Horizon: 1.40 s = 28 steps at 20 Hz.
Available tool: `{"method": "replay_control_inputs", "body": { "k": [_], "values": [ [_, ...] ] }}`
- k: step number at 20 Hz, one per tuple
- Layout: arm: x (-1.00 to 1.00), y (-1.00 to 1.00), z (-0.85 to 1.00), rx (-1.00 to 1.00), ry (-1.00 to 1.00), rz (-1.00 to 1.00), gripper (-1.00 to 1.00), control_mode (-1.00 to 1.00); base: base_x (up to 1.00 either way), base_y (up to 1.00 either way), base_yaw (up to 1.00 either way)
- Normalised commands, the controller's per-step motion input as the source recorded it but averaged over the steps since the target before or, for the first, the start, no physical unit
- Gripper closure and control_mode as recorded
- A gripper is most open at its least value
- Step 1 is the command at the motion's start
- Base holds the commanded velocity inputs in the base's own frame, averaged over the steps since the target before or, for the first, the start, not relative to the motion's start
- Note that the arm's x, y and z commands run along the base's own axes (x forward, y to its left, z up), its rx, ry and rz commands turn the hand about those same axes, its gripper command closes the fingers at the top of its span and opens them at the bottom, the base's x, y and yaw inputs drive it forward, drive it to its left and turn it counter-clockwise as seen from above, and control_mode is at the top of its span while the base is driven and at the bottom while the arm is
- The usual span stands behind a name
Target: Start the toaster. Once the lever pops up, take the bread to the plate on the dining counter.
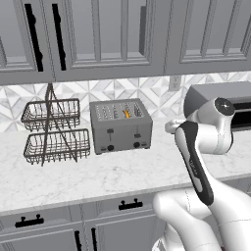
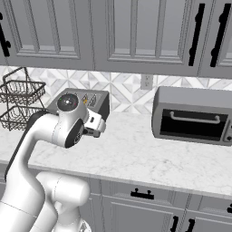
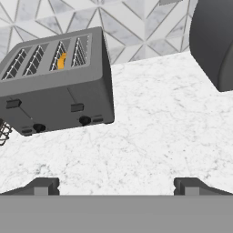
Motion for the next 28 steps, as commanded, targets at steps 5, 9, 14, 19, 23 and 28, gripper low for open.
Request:
{"method": "replay_control_inputs", "body": {
  "k": [5, 9, 14, 19, 23, 28],
  "values": [
    [0.00, 0.00, 0.00, 0.00, 0.00, 0.00, -1.00, -1.00, 0.00, 0.00, 0.00],
    [0.00, 0.00, 0.00, 0.00, 0.00, 0.00, -1.00, -1.00, 0.00, 0.00, 0.00],
    [0.00, 0.00, 0.00, 0.00, 0.00, 0.00, -1.00, -1.00, 0.00, 0.00, 0.00],
    [0.00, 0.00, 0.00, 0.00, 0.00, 0.00, -1.00, -1.00, 0.00, 0.00, 0.00],
    [0.00, 0.00, 0.00, 0.00, 0.00, 0.00, -1.00, -1.00, 0.00, 0.00, 0.00],
    [0.00, 0.00, 0.00, 0.00, 0.00, 0.00, -1.00, -1.00, 0.00, 0.00, 0.00]
  ]
}}
